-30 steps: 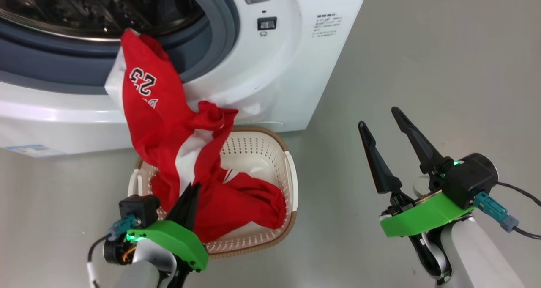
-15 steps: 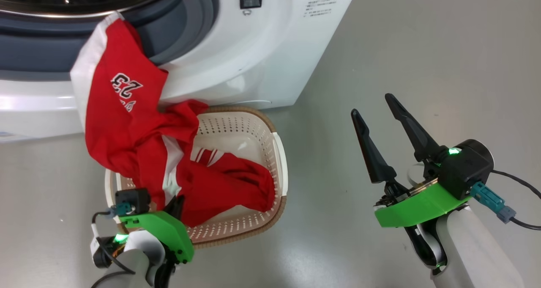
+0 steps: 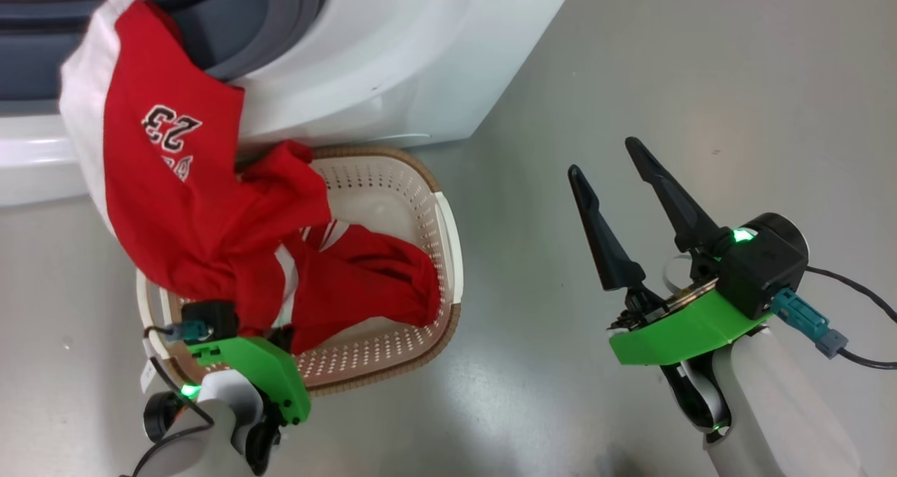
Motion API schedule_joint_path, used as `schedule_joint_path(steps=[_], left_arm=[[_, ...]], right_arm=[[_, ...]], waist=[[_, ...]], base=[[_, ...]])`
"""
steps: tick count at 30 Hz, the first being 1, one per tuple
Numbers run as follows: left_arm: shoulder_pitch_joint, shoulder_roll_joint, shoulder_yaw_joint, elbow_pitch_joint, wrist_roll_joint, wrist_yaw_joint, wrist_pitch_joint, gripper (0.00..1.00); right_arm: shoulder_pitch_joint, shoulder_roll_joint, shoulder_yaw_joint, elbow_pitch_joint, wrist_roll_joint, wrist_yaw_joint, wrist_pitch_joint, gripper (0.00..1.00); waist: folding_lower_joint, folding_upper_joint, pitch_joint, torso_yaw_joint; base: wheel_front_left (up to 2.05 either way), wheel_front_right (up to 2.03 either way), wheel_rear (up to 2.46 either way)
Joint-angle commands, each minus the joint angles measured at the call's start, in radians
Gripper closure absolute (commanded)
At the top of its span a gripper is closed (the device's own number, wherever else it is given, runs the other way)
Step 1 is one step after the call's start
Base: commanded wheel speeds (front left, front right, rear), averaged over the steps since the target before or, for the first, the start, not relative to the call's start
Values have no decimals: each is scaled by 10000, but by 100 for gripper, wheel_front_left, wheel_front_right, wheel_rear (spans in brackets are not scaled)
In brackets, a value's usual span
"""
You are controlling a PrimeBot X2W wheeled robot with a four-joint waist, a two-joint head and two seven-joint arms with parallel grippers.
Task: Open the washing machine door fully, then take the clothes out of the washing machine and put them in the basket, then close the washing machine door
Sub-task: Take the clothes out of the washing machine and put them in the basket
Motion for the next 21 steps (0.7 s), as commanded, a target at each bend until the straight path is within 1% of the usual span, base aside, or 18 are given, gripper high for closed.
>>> schedule_joint_path(steps=[1, 7, 10, 11, 12, 14, 21], left_arm=[[28, 169, 171, 54, -127, -37, 99, 100], [3, 168, 190, 175, -268, -44, 278, 100], [-92, 210, 189, 201, -267, 24, -27, 100], [-138, 214, 198, 206, -273, 50, -163, 91], [-188, 224, 200, 211, -271, 77, -301, 57], [-282, 259, 158, 222, -226, 114, -518, 0], [-669, 311, -16, 206, -122, 52, -1144, 0]], right_arm=[[-42, 81, 223, -237, -100, 63, -65, 0], [-166, 111, 259, -217, -117, 63, -65, 0], [-223, 121, 264, -209, -126, 63, -65, 0], [-234, 123, 253, -208, -128, 63, -65, 0], [-241, 125, 242, -204, -131, 63, -65, 0], [-247, 126, 236, -183, -134, 63, -65, 0], [-250, 140, 252, -85, -103, 63, -65, 0]], waist=[[0, 0, 214, -74], [0, 0, 365, -109], [0, 0, 418, -117], [0, 0, 427, -109], [0, 0, 431, -100], [0, 0, 422, -84], [0, 0, 268, 2]], base=[[0, 0, 0], [0, 0, 0], [0, 0, 0], [0, 0, 0], [0, 0, 0], [0, 0, 0], [0, 0, 0]])
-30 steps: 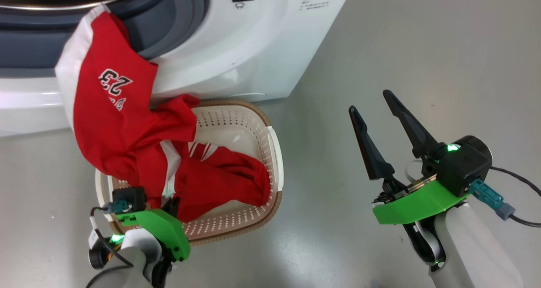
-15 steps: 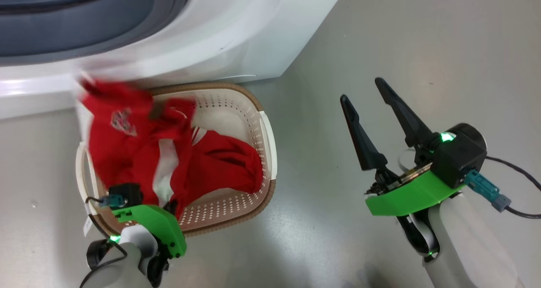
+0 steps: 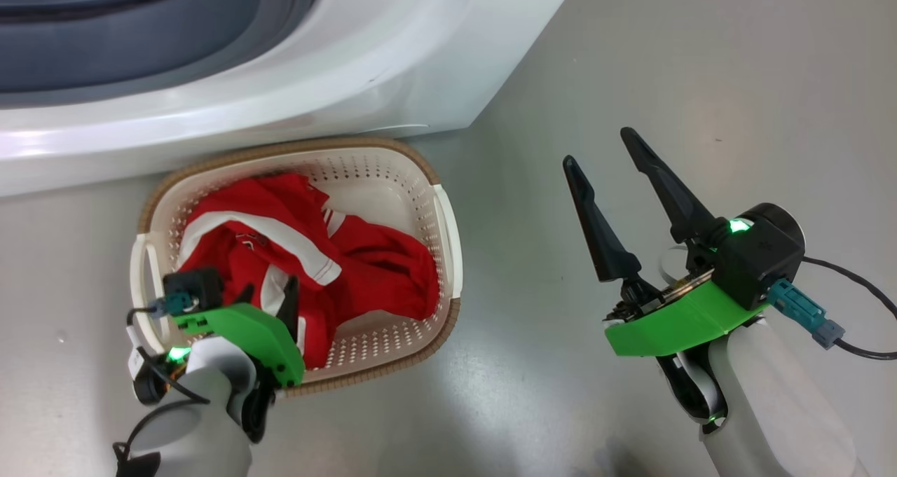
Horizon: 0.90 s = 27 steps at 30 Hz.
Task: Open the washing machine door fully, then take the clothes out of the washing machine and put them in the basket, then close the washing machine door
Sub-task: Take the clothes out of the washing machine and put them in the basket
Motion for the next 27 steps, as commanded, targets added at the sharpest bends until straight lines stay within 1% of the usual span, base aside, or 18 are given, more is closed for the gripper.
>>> schedule_joint_path(steps=[1, 6, 10, 12, 15, 21, 27], left_arm=[[-5, 281, 139, -89, 111, -44, -218, 0], [-68, 339, 83, -362, 167, -90, -597, 0], [50, 404, 129, -872, 231, -110, -700, 0], [178, 507, 244, -1464, 340, -104, -707, 0], [551, 612, 501, -2457, 604, 22, -710, 0], [1462, 636, 1056, -4335, 1279, 301, -712, 0], [2313, 553, 1547, -5755, 1633, 163, -713, 0]], right_arm=[[16, 67, 170, -178, -98, 63, -65, 0], [79, 71, 92, -86, -123, 63, -65, 0], [148, 77, -94, -1, -208, 63, -65, 0], [199, 82, -213, 41, -284, 63, -65, 0], [289, 91, -309, 82, -340, 63, -65, 0], [480, 82, -484, 186, -421, 63, -65, 0], [740, 119, -1332, 341, -680, 63, -65, 0]], waist=[[0, 0, -92, 62], [0, 0, -420, 224], [0, 0, -754, 365], [0, 0, -921, 450], [0, 0, -1187, 564], [0, 0, -1771, 740], [0, 0, -2378, 905]], base=[[0, 0, 0], [0, 0, 0], [0, 0, 0], [0, 0, 0], [0, 0, 0], [0, 0, 0], [0, 0, 0]])
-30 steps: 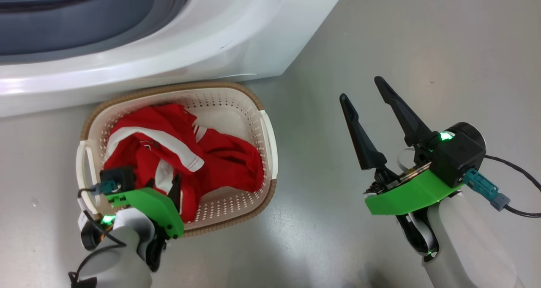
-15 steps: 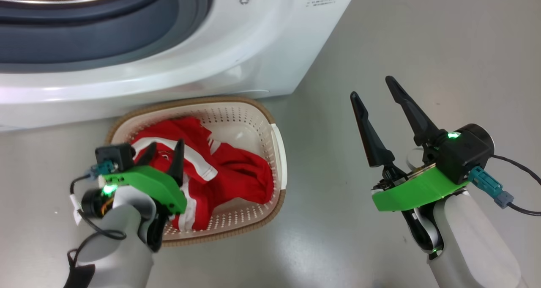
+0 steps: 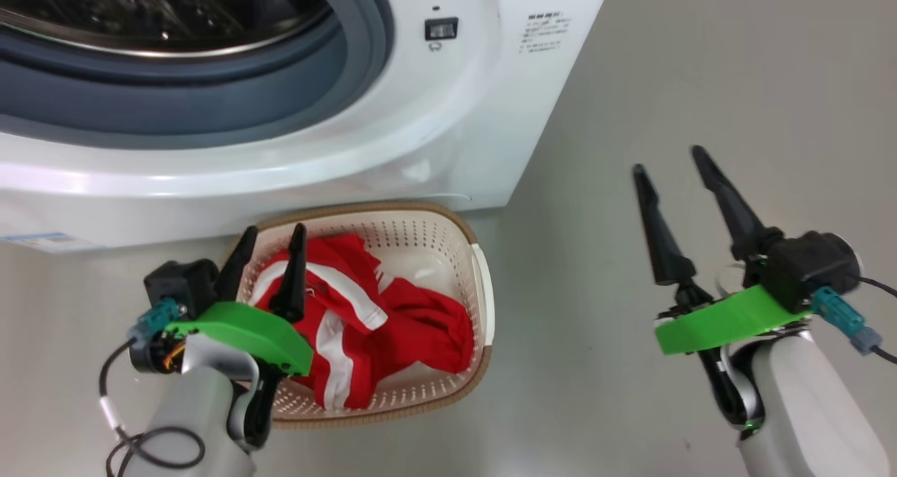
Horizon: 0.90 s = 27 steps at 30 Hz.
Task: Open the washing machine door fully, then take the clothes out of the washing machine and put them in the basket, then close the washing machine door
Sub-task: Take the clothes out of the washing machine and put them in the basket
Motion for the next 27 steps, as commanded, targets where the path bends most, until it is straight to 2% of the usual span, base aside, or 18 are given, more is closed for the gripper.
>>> schedule_joint_path(steps=[1, 16, 27], left_arm=[[355, 238, 431, -505, 200, -87, -121, 0], [2160, 193, 1387, -3053, 1293, -133, -121, 0], [3216, 248, 1915, -4076, 1603, -138, -122, 0]], right_arm=[[216, 64, 25, -185, -142, 63, -65, 0], [1033, 99, -549, -178, -231, 63, -65, 0], [1737, 101, -583, -694, -386, 63, -65, 0]], waist=[[0, 0, -445, 196], [0, 0, -2034, 338], [0, 0, -2893, 236]], base=[[0, 0, 0], [0, 0, 0], [0, 0, 0]])
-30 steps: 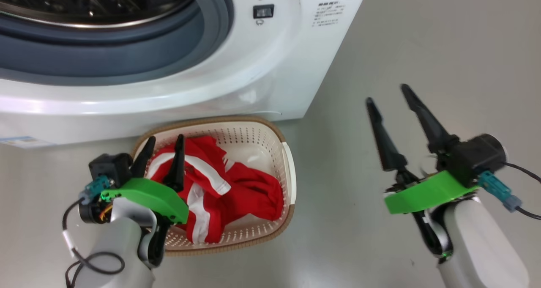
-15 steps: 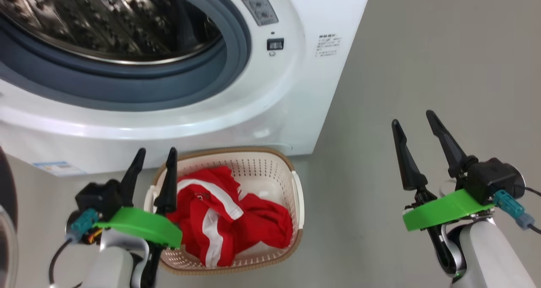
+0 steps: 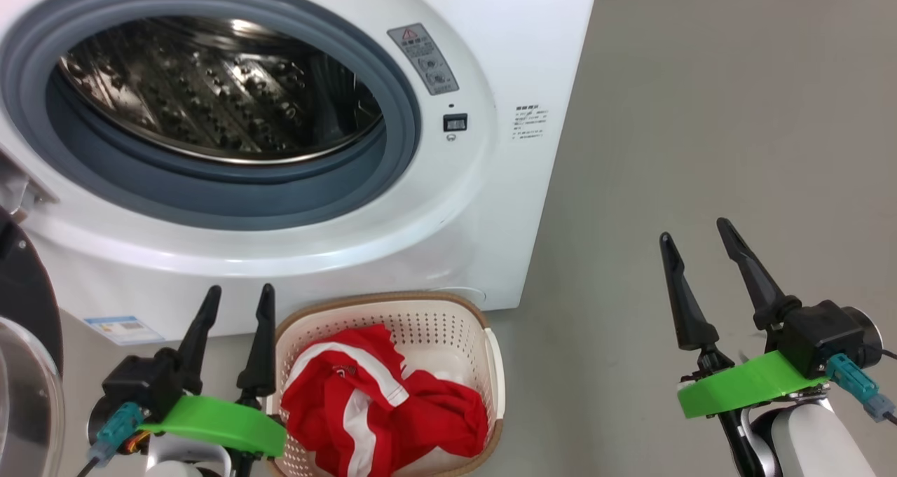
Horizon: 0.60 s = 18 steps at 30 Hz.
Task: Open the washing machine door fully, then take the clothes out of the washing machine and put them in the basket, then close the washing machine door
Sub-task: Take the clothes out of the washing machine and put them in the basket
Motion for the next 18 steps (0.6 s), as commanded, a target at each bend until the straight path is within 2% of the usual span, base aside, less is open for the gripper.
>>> schedule_joint_path(steps=[1, 11, 18], left_arm=[[71, 263, 371, -359, 95, -68, -120, 0], [578, 415, 666, -1287, 211, -134, -120, 0], [1154, 276, 859, -1832, 541, 117, -120, 0]], right_arm=[[51, 13, 255, -366, -80, 63, -65, 0], [433, -26, 428, -574, -283, 63, -65, 0], [721, -29, 466, -617, -216, 63, -65, 0]], waist=[[0, 0, -186, -77], [0, 0, -485, -294], [0, 0, -892, -389]], base=[[0, 0, 0], [0, 0, 0], [0, 0, 0]])
